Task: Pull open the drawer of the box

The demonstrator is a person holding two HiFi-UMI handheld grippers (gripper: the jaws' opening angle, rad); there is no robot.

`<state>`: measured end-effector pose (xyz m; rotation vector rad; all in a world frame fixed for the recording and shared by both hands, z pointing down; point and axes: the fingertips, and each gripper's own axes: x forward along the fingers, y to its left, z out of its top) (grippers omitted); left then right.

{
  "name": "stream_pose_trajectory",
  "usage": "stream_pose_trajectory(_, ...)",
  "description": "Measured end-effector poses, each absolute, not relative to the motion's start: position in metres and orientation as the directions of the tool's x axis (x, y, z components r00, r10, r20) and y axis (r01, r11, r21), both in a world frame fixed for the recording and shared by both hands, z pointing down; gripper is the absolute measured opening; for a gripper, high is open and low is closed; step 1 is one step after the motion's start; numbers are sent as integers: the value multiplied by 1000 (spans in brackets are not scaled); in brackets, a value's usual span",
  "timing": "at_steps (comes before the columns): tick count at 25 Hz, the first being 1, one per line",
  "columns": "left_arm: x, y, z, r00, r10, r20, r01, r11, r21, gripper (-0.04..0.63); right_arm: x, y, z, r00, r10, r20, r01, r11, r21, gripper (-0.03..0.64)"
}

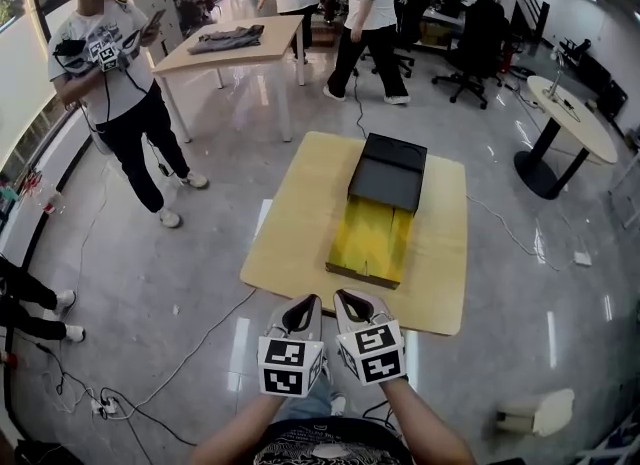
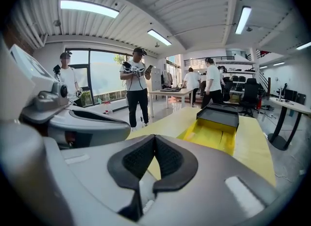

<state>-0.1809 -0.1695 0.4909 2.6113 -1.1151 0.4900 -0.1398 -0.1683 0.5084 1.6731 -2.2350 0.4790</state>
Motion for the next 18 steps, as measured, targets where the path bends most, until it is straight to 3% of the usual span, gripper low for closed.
stream_pose_trajectory(18,-262,-123,463,591,-705,393,-779,-625,51,12,-228,-118,464,-367,-871,328,-930,330,-164,5)
